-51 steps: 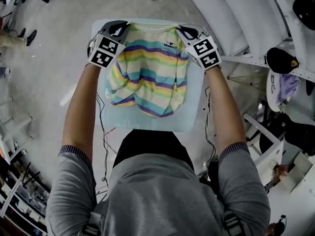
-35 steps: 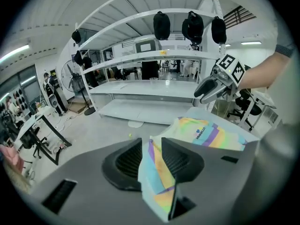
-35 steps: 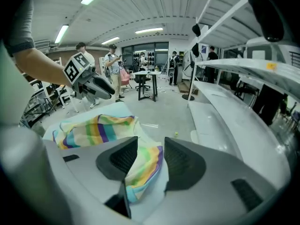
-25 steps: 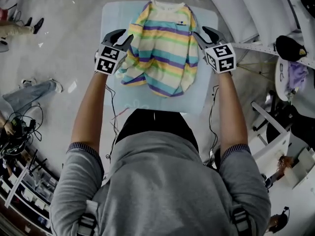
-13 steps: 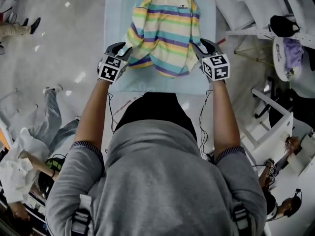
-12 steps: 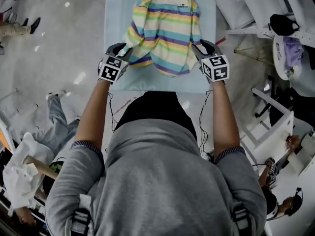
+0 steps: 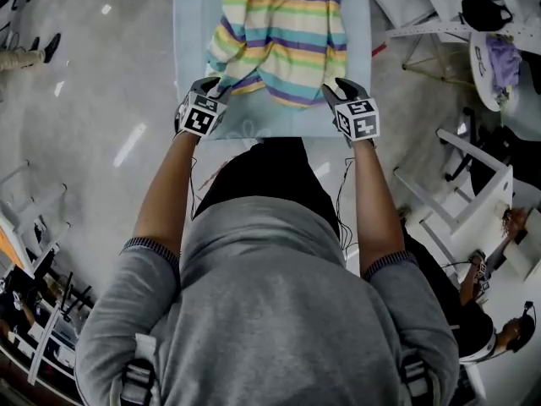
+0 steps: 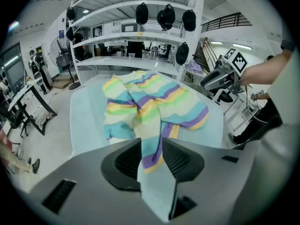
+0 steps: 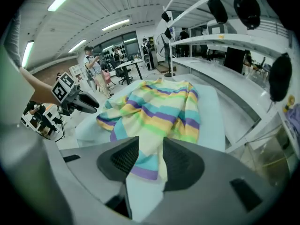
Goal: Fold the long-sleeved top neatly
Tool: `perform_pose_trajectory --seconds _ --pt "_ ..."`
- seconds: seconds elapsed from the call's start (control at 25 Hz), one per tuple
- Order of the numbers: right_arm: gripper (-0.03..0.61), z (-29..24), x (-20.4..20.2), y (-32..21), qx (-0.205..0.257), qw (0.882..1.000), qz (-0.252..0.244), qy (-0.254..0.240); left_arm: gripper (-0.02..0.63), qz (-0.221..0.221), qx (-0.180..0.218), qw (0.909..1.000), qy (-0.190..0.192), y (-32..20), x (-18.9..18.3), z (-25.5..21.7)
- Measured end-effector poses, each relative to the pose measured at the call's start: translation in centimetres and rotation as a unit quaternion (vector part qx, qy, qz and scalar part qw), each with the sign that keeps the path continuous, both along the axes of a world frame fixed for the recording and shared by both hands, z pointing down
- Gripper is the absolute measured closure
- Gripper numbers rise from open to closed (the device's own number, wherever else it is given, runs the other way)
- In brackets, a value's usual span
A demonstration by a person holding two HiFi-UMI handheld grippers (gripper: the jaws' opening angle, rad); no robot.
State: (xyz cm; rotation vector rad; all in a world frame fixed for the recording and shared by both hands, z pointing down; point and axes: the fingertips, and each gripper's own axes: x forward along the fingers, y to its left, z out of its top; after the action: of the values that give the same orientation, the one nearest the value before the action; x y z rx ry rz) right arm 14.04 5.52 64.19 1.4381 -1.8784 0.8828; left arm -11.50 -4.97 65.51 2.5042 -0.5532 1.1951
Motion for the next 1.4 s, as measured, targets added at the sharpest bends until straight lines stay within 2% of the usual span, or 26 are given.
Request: perform_pose_trajectory --seconds 0.28,0.48,0.52,0.6,0.72,0.88,1.12,1.16,1.28,1.4 --pt "0.405 5.9 -0.3 4.2 -0.059 0.998 0.036 -0.009 0.427 -0.026 -0.016 0.9989 -0.036 1.3 -1.4 5.0" --pt "0.431 8.7 -1.1 4.8 -0.084 0.995 0.044 -0.019 0.445 -0.033 -0.028 0.9982 -0.042 1.4 -1.7 6.2" --pt "0.457 9.1 -1.0 4.7 -0.088 0.995 0.049 -0.019 0.467 -0.035 -0.03 0.9981 -0.041 1.4 -1.8 6.3" --pt "0.572 9.2 -0.5 4.7 -0.09 0.994 0.063 -0.019 0.56 -0.045 -0.038 0.9977 -0.034 1.2 -2.1 5.9" --pt "0.572 8.4 0.8 5.1 -0.086 0.993 0.084 -0.023 0.589 -0.077 -0.066 0.9949 -0.002 1.2 -2.8 4.7" --pt "0.572 6.7 2.9 7.2 -0.082 0.991 0.107 -0.02 0.591 -0.127 -0.106 0.9843 0.061 1.5 -4.3 2.6" --pt "0.571 6.0 3.2 8.8 -0.079 0.988 0.13 -0.038 0.591 -0.163 -0.109 0.9772 0.081 2.0 -6.7 0.9" --pt "0.56 5.7 2.8 8.5 -0.075 0.988 0.128 -0.039 0.591 -0.166 -0.108 0.9767 0.082 2.0 -6.9 0.8" --pt "0.459 5.7 1.4 7.0 -0.069 0.99 0.112 -0.042 0.591 -0.172 -0.105 0.9762 0.081 2.0 -7.0 0.6" --pt "0.418 7.7 0.2 6.0 -0.077 0.991 0.099 -0.04 0.591 -0.174 -0.103 0.976 0.08 2.2 -7.0 0.7"
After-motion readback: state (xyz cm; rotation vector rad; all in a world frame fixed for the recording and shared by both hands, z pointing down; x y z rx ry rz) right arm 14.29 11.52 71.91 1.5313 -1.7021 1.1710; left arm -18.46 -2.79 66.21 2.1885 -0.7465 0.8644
